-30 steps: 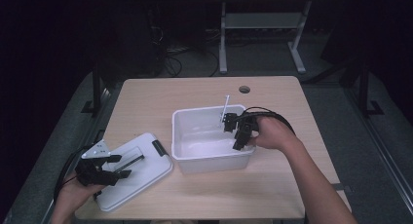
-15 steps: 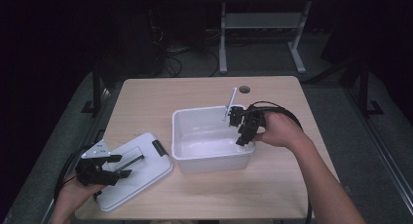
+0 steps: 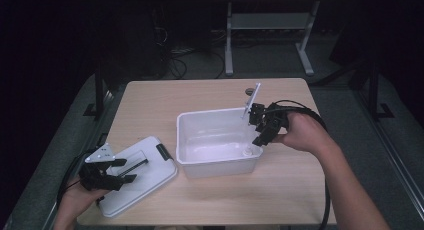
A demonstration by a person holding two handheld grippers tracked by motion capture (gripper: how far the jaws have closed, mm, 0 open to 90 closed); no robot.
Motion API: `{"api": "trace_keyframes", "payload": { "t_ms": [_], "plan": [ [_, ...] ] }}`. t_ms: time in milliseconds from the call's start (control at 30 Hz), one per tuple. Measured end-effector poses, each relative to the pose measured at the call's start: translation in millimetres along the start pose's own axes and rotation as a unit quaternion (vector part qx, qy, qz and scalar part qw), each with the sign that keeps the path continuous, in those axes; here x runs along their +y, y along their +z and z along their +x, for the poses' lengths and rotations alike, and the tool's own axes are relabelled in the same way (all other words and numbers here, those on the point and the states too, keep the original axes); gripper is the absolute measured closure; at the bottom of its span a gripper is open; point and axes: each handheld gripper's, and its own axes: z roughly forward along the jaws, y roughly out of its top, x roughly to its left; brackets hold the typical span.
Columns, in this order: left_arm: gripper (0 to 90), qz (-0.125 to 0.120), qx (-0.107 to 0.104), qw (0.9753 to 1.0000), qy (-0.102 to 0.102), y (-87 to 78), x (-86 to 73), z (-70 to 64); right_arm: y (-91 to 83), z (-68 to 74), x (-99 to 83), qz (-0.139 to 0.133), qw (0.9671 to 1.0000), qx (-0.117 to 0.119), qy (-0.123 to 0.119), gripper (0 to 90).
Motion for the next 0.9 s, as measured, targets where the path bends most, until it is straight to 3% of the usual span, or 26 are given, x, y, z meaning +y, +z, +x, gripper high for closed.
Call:
{"api": "trace_keyframes", "payload": {
  "t_ms": [533,900],
  "plan": [
    [30.5,0.001,0.001,1.0,-0.002,0.2,1.1,-2.6,-13.1,3.8,-49.1,-0.019,0.999,-0.024,0.034,46.1],
    [30.6,0.011,-0.002,0.9999,0.007,3.8,6.2,-8.5,-3.5,5.7,-83.7,-0.028,0.9976,-0.027,0.056,44.0]
  ]
}}
